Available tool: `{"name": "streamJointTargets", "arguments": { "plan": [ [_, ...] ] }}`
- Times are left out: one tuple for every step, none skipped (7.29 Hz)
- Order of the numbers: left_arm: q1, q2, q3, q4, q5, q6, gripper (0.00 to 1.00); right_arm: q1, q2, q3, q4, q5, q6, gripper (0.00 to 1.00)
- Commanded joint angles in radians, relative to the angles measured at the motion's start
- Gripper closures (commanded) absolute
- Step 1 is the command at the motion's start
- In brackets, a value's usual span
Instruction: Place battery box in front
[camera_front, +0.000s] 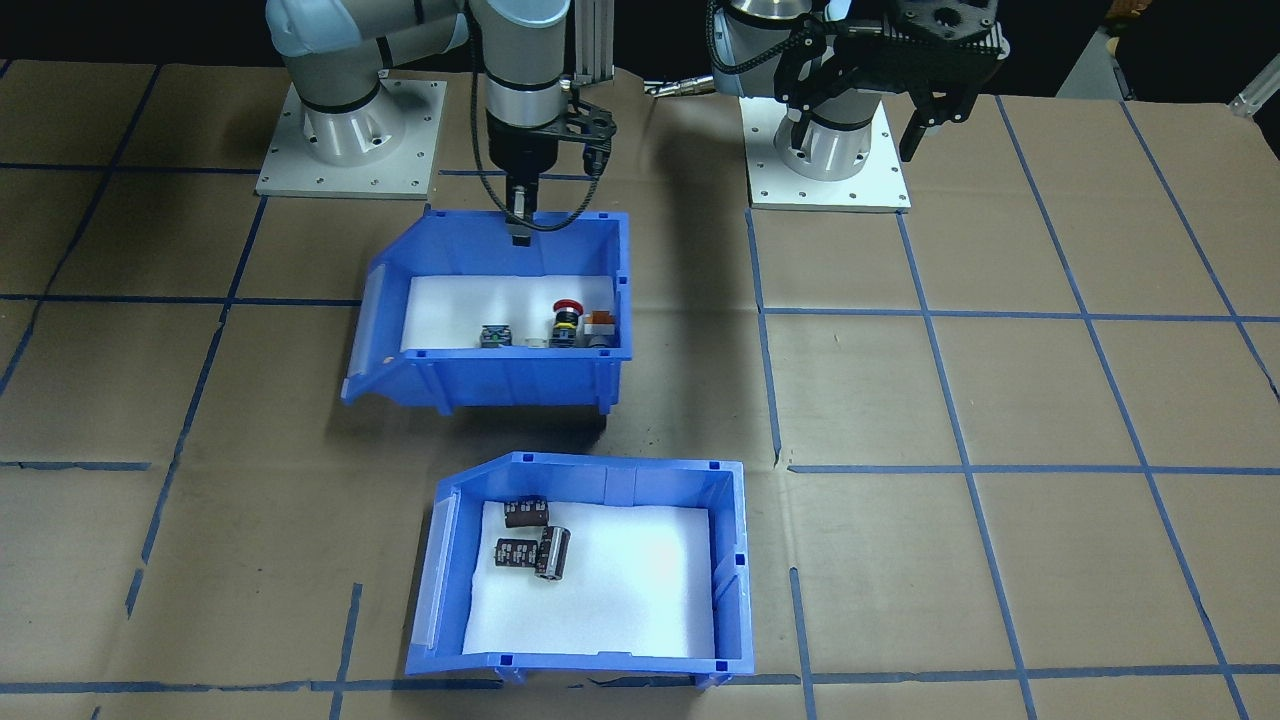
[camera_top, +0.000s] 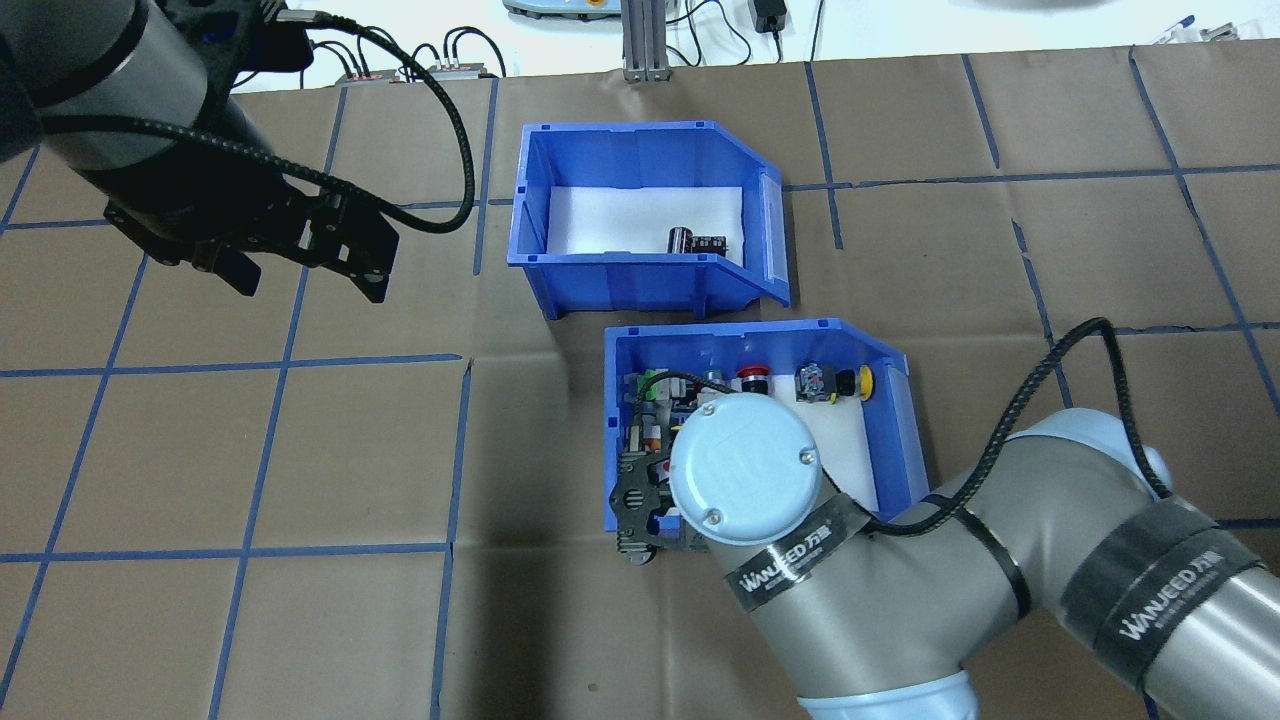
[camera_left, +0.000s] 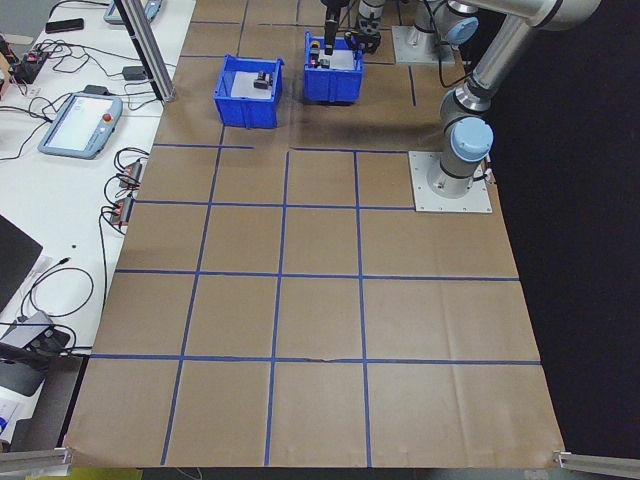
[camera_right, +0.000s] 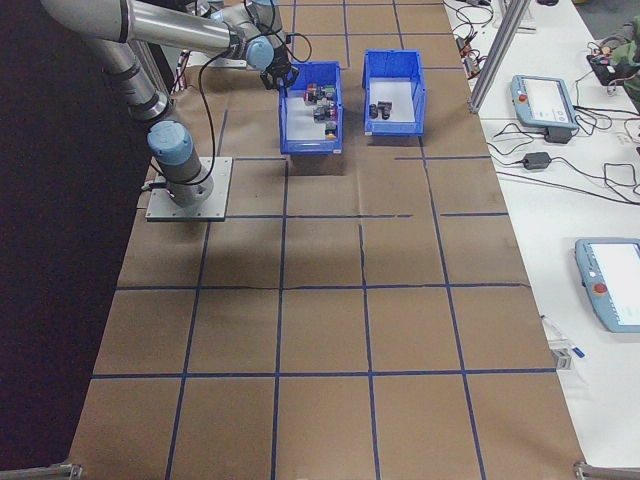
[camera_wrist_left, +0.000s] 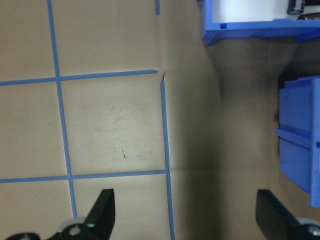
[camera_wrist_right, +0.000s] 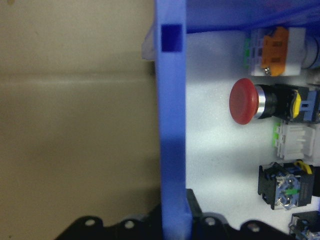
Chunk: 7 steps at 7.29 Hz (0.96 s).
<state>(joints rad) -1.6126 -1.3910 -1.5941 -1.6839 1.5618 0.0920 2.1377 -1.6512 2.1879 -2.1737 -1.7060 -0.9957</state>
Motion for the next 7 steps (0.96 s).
{"name": "streamJointTargets", "arguments": {
  "plan": [
    [0.035, 0.013, -0.040, 0.026, -0.005, 0.079, 0.01, 0.071, 0.057, 0.000, -0.044, -0.010, 0.055, 0.91],
    [0.060, 0.015, -0.052, 0.024, -0.002, 0.083, 0.01, 0.071, 0.060, -0.002, -0.049, -0.014, 0.051, 0.90],
    [0.065, 0.032, -0.061, 0.023, 0.000, 0.081, 0.01, 0.071, 0.060, -0.002, -0.048, -0.015, 0.051, 0.86],
    [0.065, 0.049, -0.079, 0.023, 0.000, 0.081, 0.01, 0.071, 0.062, 0.001, -0.048, -0.009, 0.055, 0.40],
    [0.066, 0.059, -0.099, 0.026, -0.003, 0.081, 0.01, 0.064, 0.064, 0.000, -0.037, -0.001, 0.055, 0.00],
    [0.066, 0.064, -0.104, 0.026, -0.003, 0.081, 0.01, 0.050, 0.054, -0.006, -0.029, -0.007, 0.055, 0.00],
    [0.066, 0.064, -0.106, 0.026, -0.003, 0.081, 0.01, 0.039, 0.051, -0.017, -0.023, -0.009, 0.055, 0.00]
  ]
}}
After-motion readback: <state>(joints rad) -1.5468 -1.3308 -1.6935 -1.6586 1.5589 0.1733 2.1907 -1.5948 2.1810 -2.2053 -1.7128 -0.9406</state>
